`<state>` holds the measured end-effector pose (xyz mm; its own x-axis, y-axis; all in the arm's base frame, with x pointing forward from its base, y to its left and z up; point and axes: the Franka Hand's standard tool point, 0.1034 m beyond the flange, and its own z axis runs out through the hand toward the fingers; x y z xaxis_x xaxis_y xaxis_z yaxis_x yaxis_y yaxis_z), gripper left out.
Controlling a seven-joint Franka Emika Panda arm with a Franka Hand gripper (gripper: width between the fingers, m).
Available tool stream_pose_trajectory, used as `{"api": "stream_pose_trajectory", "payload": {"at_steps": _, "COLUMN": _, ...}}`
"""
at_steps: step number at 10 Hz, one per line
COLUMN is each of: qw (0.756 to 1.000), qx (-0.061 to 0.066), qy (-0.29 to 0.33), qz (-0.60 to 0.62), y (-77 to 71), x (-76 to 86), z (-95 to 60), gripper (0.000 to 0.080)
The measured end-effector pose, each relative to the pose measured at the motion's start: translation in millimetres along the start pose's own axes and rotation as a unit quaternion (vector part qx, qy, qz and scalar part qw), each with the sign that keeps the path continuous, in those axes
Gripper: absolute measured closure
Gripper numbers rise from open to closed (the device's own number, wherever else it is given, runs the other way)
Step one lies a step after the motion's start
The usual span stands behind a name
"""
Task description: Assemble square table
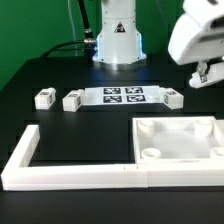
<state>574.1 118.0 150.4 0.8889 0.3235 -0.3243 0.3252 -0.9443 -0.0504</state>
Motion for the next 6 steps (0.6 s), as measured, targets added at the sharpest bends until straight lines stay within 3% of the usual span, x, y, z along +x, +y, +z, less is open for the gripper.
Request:
{"api": "stream_pose_trajectory", "payload": {"at_steps": 1, "qw": 0.999, "qx": -0.009, "qy": 0.035, "qz": -0.004, "y": 8.4, "x": 5.4, "z": -26.6, "gripper": 0.0509}}
{"api": "stream_pose_trajectory", "payload": {"at_steps": 2, "qw": 0.995, "qx": -0.016, "qy": 0.097, "qz": -0.004, "y": 7.9, "x": 13.8, "z": -27.1, "gripper": 0.0509}}
{"api": "stream_pose_trajectory", "payload": {"at_steps": 3, "qw": 0.992, "qx": -0.02, "qy": 0.124, "qz": -0.003, "y": 8.1, "x": 10.2, "z": -18.9, "gripper": 0.0509}}
{"api": "stream_pose_trajectory", "payload": {"at_steps": 5, "qw": 0.981, "qx": -0.024, "qy": 0.194, "qz": -0.006, "y": 14.0, "x": 20.6, "z": -21.4, "gripper": 0.0509}}
{"api": "stream_pose_trajectory", "payload": {"at_steps": 6, "qw": 0.977, "qx": -0.01, "qy": 0.213, "qz": -0.004, "y": 23.3, "x": 29.4, "z": -15.5, "gripper": 0.0509}}
